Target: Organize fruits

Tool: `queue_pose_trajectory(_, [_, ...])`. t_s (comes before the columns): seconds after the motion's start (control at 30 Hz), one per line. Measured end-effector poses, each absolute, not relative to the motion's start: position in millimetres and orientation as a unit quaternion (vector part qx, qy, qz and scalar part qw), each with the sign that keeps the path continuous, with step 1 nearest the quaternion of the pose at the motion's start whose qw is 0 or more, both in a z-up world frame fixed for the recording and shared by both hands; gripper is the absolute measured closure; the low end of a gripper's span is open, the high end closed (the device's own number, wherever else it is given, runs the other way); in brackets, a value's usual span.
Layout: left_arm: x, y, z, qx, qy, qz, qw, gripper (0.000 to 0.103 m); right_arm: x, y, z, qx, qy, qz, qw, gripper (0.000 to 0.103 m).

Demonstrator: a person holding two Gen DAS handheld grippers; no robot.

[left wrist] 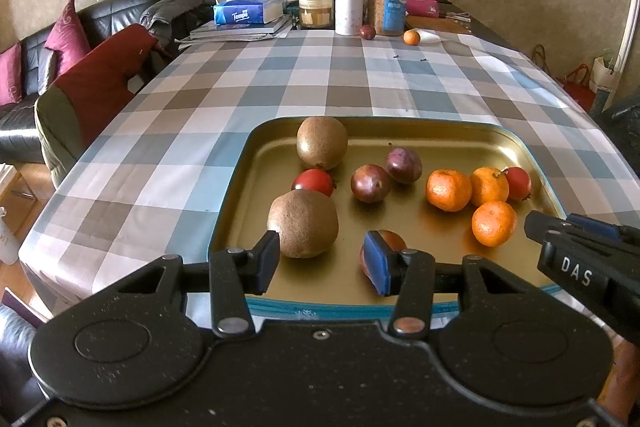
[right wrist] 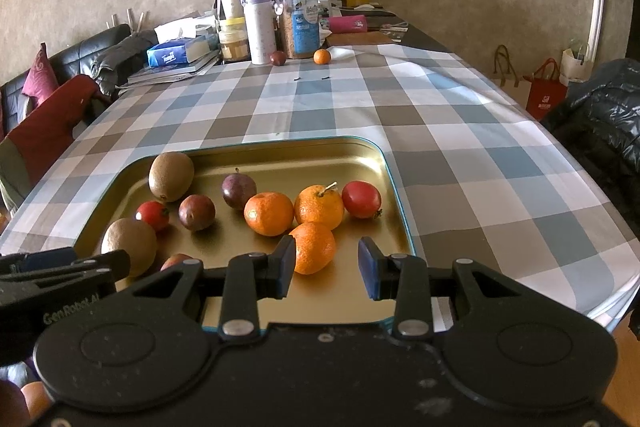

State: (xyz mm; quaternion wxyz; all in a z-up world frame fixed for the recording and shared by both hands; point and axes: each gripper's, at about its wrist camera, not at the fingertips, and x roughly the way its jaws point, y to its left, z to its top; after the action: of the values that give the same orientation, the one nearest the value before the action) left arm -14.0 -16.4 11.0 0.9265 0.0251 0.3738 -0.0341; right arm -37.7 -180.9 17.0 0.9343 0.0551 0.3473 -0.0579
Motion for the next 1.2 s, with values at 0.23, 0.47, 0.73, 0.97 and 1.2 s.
queue_pose_trajectory(0.23, [-13.4, -15.4, 8.6, 0.025, 0.377, -0.034, 0.925, 0.048, -38.2, -181.5, 17.2, 0.057, 0.348, -0.057, 0.934, 0.065])
queue_pose_trajectory(0.47, [-13.9, -14.3, 6.5, 0.024, 0.379, -0.035, 0.924, 0.048, -40.0, -181.0, 17.6, 0.056, 0.347, -0.054, 0.935, 0.065])
queue_pose_trajectory(0.73, [-14.1, -13.4, 6.2, 0.022, 0.380, -0.033, 0.924, 0.048, -40.9, -180.7, 17.7, 0.056, 0.347, -0.055, 0.934, 0.065])
queue_pose_trajectory(0.97, [-14.2, -13.3, 6.2, 0.022, 0.380, -0.033, 0.924, 0.048, -40.9, -180.5, 17.7, 0.056, 0.347, -0.054, 0.934, 0.065])
queue_pose_trajectory(1.2, [-14.2, -13.4, 6.2, 0.022, 0.380, -0.033, 0.924, 0.048, -41.8, -179.2, 18.6, 0.054, 0.348, -0.053, 0.935, 0.065])
